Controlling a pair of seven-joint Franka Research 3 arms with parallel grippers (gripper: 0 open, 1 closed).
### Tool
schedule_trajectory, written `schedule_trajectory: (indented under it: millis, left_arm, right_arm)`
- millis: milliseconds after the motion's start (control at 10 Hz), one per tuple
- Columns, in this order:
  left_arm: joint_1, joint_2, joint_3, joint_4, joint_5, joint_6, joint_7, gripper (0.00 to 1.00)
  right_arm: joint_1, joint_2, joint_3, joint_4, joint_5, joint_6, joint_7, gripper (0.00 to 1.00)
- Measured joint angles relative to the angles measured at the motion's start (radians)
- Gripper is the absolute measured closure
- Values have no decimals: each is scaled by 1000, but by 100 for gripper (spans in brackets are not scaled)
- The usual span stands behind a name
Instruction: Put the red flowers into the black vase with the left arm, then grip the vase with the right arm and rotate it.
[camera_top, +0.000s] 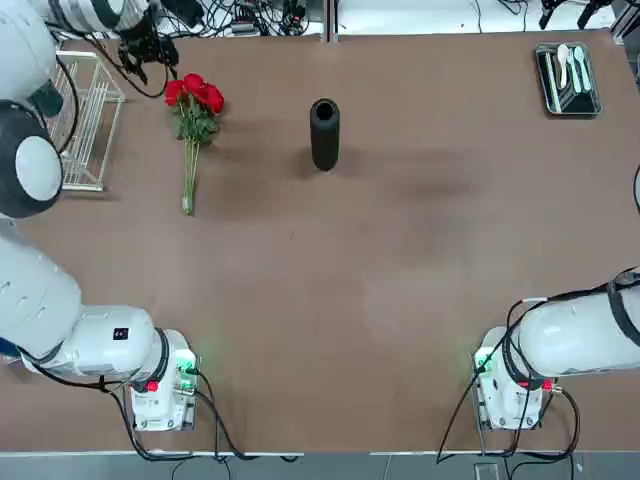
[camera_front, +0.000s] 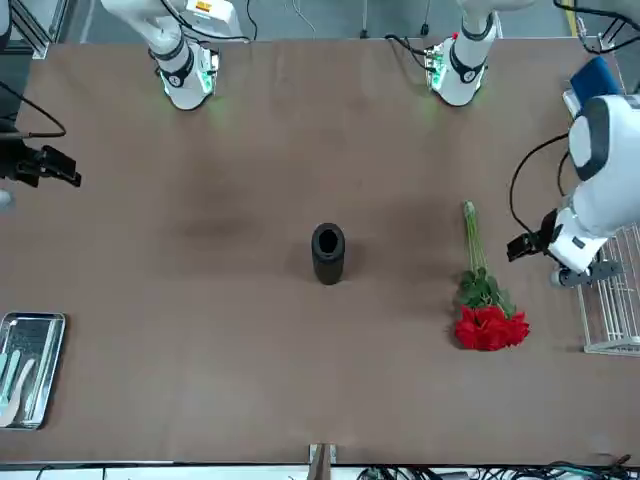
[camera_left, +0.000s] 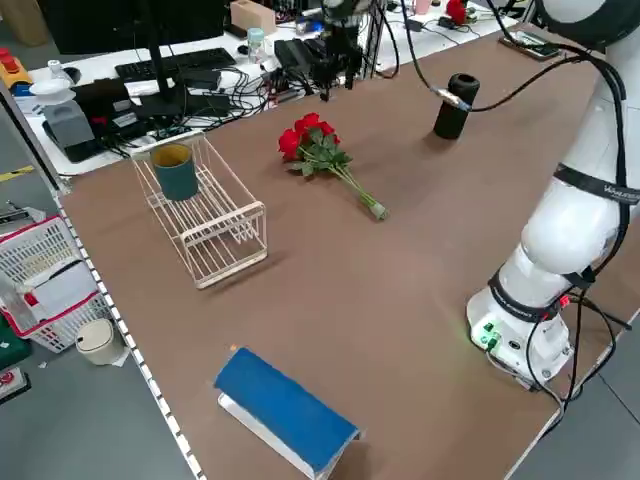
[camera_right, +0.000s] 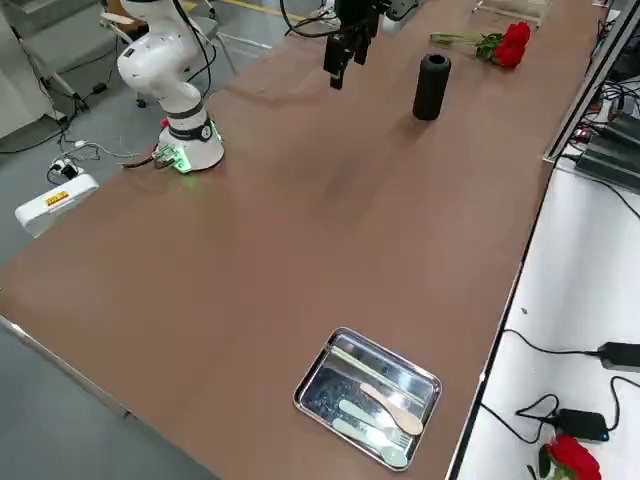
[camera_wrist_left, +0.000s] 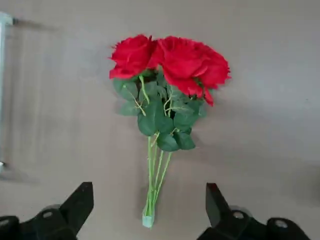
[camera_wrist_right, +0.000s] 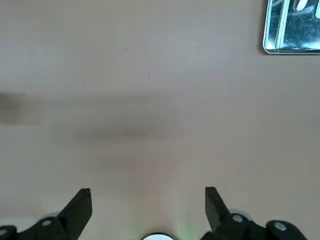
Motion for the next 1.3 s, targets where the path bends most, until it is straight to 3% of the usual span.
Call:
schedule_trajectory:
  millis: [300,500,800,1300]
  left_arm:
    - [-4,-28,-21,-268,0,296,-56,1]
    - [-3,-16,-21,-368,0,429,-58,1]
    - [-3,70,-20,-391,5,558,-56,2]
    - [6,186,-16,-394,52,654,-55,2]
  right_arm:
    - [0,0,-1,0,16,2,0,0]
    - [2,0,0,0,25,4,0,0]
    - [11,0,0,0,58,2,0,0]
    - [35,0,1,1,62,12,0,0]
